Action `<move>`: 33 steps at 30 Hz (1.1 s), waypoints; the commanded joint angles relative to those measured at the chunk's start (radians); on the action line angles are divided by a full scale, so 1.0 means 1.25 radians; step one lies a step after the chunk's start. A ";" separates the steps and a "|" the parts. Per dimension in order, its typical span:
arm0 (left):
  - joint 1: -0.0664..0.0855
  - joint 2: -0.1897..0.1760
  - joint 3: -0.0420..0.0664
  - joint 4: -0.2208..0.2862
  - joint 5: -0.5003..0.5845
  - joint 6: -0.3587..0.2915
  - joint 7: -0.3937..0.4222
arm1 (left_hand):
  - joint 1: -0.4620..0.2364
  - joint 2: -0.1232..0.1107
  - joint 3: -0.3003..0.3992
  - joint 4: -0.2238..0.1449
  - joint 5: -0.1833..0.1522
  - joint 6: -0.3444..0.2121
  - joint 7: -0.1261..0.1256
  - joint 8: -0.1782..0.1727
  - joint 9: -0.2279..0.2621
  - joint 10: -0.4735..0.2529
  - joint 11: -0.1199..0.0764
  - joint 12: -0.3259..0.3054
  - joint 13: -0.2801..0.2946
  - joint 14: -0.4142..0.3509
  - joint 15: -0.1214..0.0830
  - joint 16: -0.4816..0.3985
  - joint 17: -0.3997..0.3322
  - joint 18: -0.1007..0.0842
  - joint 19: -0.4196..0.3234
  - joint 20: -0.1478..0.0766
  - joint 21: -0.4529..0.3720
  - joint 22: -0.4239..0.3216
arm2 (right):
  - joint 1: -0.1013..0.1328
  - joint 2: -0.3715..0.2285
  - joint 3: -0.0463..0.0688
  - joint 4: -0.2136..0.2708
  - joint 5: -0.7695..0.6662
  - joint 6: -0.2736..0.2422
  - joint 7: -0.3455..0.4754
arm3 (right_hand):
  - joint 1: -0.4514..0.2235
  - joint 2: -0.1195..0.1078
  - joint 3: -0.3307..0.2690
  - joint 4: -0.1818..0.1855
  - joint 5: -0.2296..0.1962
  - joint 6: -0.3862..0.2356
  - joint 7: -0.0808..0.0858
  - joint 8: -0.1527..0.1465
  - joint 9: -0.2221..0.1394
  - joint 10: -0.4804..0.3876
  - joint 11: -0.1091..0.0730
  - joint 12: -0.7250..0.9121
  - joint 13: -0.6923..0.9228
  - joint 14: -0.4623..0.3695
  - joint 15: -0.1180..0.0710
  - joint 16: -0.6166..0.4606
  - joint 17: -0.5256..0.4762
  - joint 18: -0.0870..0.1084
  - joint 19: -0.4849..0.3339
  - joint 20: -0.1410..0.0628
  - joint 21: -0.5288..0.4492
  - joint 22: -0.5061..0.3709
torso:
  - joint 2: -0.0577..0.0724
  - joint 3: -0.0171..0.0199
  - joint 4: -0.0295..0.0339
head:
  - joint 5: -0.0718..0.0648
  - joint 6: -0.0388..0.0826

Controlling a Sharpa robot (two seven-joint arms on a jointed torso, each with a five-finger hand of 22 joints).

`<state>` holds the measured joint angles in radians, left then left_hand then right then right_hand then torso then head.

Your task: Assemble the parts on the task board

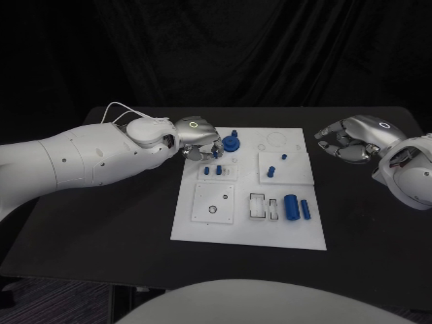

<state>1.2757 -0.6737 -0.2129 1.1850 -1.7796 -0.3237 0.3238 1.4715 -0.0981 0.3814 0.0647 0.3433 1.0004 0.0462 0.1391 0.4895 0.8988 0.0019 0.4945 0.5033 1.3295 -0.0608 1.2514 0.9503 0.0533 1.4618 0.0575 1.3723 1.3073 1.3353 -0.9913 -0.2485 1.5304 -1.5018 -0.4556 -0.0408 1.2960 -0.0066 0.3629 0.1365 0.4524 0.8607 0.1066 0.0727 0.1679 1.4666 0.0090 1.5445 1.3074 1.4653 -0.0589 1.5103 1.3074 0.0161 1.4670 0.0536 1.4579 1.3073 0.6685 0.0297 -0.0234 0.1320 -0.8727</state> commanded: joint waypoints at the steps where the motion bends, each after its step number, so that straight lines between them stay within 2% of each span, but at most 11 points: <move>1: -0.003 0.004 0.001 -0.004 -0.001 0.010 -0.003 | -0.004 -0.005 0.004 -0.002 -0.001 -0.005 0.001 -0.004 -0.001 0.004 0.001 -0.007 -0.002 -0.002 0.003 -0.006 -0.003 -0.005 0.001 0.000 -0.005 0.161 | -0.002 0.000 0.001 0.000 -0.001 0.006 -0.010 | -0.009 0.001 0.006 0.000 0.004 0.006 0.001 -0.002 -0.001 0.055 -0.001 -0.004 0.183 0.066 0.001 -0.004 0.135 0.012 0.036 0.000 -0.004 0.178 | 0.000 -0.0002 -0.0003 | -0.001 0.000; 12: -0.014 0.011 0.001 -0.014 -0.001 0.018 -0.006 | -0.005 -0.005 0.005 -0.002 -0.001 -0.006 0.001 -0.006 -0.001 0.005 0.002 -0.010 -0.004 -0.004 0.003 -0.008 -0.006 -0.004 0.000 0.000 -0.006 0.161 | -0.002 -0.002 0.001 0.000 -0.001 0.007 -0.012 | -0.009 0.001 0.006 0.000 0.004 0.005 0.001 -0.002 -0.001 0.055 -0.002 -0.005 0.182 0.065 0.001 -0.005 0.135 0.012 0.036 0.000 -0.005 0.178 | 0.001 -0.0006 0.0000 | -0.003 0.000; 33: -0.017 0.019 0.001 -0.020 -0.001 0.015 -0.020 | -0.003 -0.003 0.009 -0.004 -0.002 -0.011 -0.001 -0.011 -0.003 0.013 0.002 -0.012 -0.006 -0.004 0.003 -0.007 -0.006 -0.005 0.002 0.000 -0.004 0.161 | -0.002 0.000 0.001 -0.001 -0.001 0.007 -0.012 | -0.009 0.002 0.007 -0.001 0.004 0.005 0.001 -0.002 -0.002 0.055 -0.002 -0.005 0.182 0.065 0.001 -0.005 0.134 0.012 0.035 -0.001 -0.005 0.178 | 0.000 -0.0004 -0.0004 | 0.002 0.000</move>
<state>1.2571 -0.6518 -0.2119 1.1608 -1.7792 -0.3122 0.3029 1.4717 -0.0982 0.3869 0.0590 0.3420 0.9933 0.0463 0.1279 0.4866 0.9076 0.0038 0.4828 0.4955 1.3295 -0.0608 1.2467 0.9428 0.0534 1.4618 0.0575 1.3692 1.3073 1.3353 -0.9909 -0.2484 1.5287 -1.5018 -0.4501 -0.0418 1.2959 -0.0066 0.3657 0.1337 0.4524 0.8607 0.1065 0.0728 0.1671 1.4666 0.0090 1.5445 1.3074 1.4653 -0.0589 1.5104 1.3074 0.0161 1.4670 0.0536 1.4580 1.3073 0.6692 0.0291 -0.0234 0.1335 -0.8727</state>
